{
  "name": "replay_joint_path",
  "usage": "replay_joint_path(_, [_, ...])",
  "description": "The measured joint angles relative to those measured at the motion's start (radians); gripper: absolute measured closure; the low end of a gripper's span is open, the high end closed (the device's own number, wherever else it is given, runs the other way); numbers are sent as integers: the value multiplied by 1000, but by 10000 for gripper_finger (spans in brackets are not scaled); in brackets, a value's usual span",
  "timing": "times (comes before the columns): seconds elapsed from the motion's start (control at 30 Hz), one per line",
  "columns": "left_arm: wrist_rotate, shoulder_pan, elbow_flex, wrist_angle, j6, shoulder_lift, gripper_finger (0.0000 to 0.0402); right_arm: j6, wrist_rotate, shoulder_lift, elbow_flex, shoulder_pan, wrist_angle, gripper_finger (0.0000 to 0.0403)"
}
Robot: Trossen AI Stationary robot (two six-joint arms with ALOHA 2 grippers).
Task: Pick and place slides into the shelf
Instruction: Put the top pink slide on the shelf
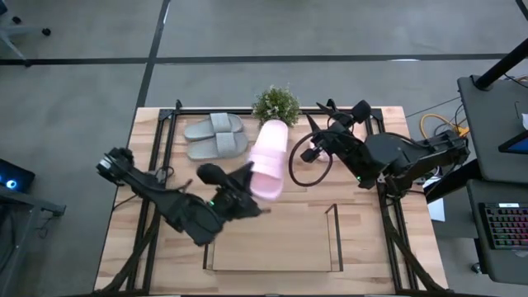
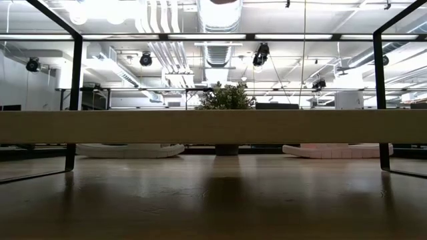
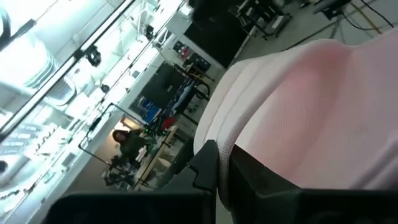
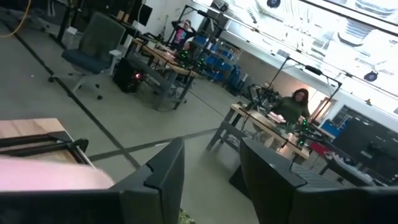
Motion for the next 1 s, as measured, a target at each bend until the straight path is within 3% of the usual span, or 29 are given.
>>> replay_joint_path(0.5, [-5,-97,23,52,3,41,402,97,-22,-26,0,4,-23,271])
replay_joint_path(0.67, [-5,-133,14,65,2,41,402,265,-221,-58,0,6,-135,269])
replay_joint_path(1.0, [-5,-156,-15,65,-1,39,401,907,-667,-190,-1,-53,-476,269])
